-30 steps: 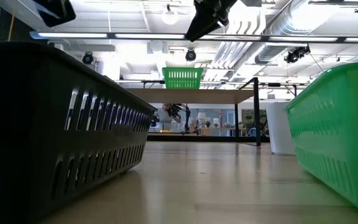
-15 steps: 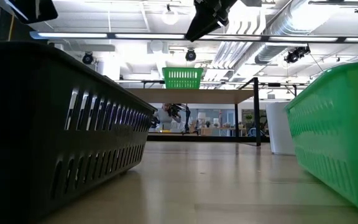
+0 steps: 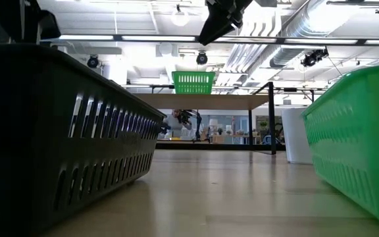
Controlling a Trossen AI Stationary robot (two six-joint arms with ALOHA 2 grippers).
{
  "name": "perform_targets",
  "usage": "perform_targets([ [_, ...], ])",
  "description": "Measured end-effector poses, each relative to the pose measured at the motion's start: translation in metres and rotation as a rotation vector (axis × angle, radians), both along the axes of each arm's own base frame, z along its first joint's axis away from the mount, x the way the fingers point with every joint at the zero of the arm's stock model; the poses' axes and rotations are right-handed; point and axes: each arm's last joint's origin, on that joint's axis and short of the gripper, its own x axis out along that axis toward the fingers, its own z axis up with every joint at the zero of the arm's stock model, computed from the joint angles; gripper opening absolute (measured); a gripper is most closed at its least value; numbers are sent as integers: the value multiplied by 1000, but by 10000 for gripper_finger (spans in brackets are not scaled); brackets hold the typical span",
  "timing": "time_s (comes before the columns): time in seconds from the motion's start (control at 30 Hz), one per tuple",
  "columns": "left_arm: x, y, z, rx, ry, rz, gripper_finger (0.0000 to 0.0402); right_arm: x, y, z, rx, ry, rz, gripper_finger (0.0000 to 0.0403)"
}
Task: Stack baskets on shelf by color
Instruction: Put the top left white bin on the shelf
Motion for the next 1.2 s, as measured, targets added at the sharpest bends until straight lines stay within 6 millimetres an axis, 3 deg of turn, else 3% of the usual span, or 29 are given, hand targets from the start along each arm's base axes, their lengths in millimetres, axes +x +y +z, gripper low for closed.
perform_targets([
  [0.27, 16, -14, -31, 60, 117, -42, 200, -2, 0, -2, -20, 38, 20, 136],
  [0.83, 38, -25, -93, 155, 346, -46, 173, -2, 1, -2, -38, 62, 41, 136],
  [1.0, 40, -25, -101, 166, 372, -46, 141, -3, 1, -3, -31, 73, 35, 136],
  [1.2, 40, -25, -98, 163, 363, -57, 50, -4, 1, -4, -29, 82, 34, 134],
])
